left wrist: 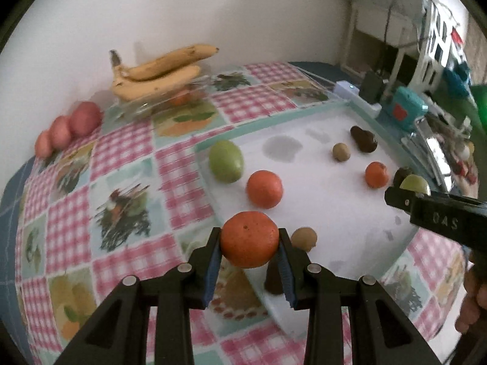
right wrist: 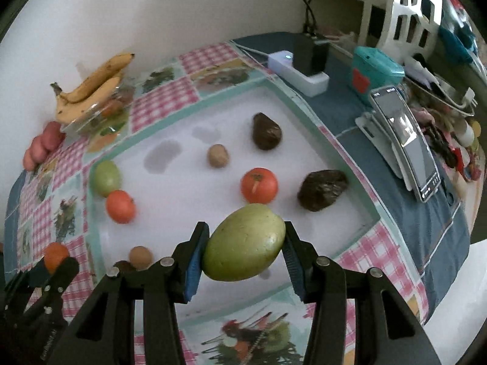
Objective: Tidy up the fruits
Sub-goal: 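Lift and carry the orange and green apple over the white tray, then open both tools to release the orange and green apple into the tray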
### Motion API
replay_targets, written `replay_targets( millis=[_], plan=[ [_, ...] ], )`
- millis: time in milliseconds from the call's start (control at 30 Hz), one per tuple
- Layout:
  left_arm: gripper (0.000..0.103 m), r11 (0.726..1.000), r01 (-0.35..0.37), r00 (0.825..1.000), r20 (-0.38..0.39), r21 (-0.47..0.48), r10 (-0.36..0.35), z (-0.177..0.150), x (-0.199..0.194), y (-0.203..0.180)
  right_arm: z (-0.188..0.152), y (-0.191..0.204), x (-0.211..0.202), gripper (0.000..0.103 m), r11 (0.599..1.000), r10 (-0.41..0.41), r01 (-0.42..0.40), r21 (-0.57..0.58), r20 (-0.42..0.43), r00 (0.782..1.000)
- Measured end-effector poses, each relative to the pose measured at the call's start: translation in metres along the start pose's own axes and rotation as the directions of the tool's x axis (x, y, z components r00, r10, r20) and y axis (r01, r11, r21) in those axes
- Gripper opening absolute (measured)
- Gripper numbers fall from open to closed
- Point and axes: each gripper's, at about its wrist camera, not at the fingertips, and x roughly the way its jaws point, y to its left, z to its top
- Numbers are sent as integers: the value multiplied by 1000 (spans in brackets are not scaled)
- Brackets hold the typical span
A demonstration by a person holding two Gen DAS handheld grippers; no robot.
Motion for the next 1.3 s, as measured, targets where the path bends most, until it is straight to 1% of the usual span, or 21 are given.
replay_targets(
  millis=[67, 167, 300, 467, 667, 767, 933, 1300],
  plan=[
    [37, 1000, -10, 1000, -11, 8, 10, 5, 10, -4, -1, 0, 4, 50, 1000, 0, 0, -6, -16, 1000],
    [37, 1000, -4, 999, -34, 4, 4, 11, 22, -5, -2, 0, 9, 50, 1000, -2, 2, -13, -34, 999],
    [37, 1000, -7, 998, -67, -2, 6, 12, 34, -6, -3, 8, 17, 50, 998, -13, 10, -56, -59, 998],
    [37, 1000, 3, 993, -117, -6, -4, 12, 49, -7, -4, 10, 32, 50, 998, -16, 10, -59, -100, 995],
    [37, 1000, -8, 992, -128, 24, 11, 13, 57, -13, -5, 6, 41, 50, 999, -23, 18, -48, -124, 992],
    [37, 1000, -11, 992, -127, 20, 14, 14, 60, -12, -6, 6, 45, 50, 998, -31, 25, -50, -133, 991],
    [37, 1000, 7, 991, -130, -10, -9, 14, 64, -5, -7, 5, 48, 50, 998, -47, 40, -57, -135, 990],
    [38, 999, 34, 989, -144, 8, -32, 14, 58, -8, -5, 9, 52, 50, 997, -57, 49, -62, -131, 990]
  ],
)
